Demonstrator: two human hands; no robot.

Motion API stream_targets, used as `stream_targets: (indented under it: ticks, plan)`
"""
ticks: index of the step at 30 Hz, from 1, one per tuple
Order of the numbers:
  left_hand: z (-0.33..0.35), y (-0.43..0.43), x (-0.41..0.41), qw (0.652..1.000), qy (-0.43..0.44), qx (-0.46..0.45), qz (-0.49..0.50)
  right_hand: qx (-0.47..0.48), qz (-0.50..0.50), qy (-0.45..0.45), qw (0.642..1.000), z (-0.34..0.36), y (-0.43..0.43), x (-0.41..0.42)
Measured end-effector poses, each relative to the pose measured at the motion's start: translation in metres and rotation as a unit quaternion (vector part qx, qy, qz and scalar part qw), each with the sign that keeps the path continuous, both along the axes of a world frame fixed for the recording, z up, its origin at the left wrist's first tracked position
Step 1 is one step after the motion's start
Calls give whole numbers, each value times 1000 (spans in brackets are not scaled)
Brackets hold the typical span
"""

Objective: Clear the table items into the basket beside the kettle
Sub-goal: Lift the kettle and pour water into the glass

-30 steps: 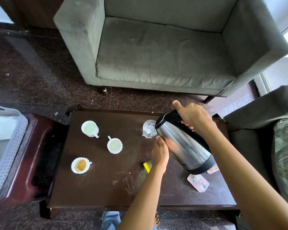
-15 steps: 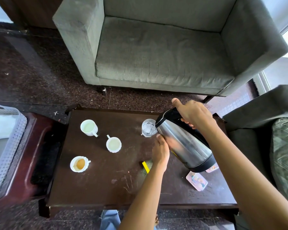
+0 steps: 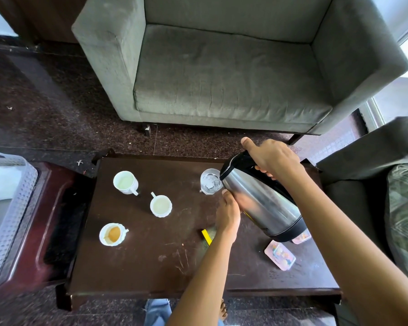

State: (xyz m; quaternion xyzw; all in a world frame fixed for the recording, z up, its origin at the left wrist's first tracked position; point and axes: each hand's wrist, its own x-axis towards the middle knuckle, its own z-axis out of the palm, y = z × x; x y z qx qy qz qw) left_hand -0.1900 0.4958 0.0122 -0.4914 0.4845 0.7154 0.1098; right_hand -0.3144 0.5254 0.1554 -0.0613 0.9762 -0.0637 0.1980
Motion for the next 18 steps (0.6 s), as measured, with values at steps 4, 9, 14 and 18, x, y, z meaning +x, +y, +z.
stream_targets:
  ticks: [4,9,14,18]
  plan:
    - [-1,0,-1,1000,-4,7,1,-4,6,-2,1000,1,-1,-1]
    - [-6,1,-3,1000,-12,0,4,1,10,0,1000,-1,1,-3]
    - [-7,2,-3,1000,-8,-1,8,-11,8,-14,1000,-1,0,-2]
    - [-11,2,-3,1000,5,-2,4,-6,7,-15,1000,-8,2,-3]
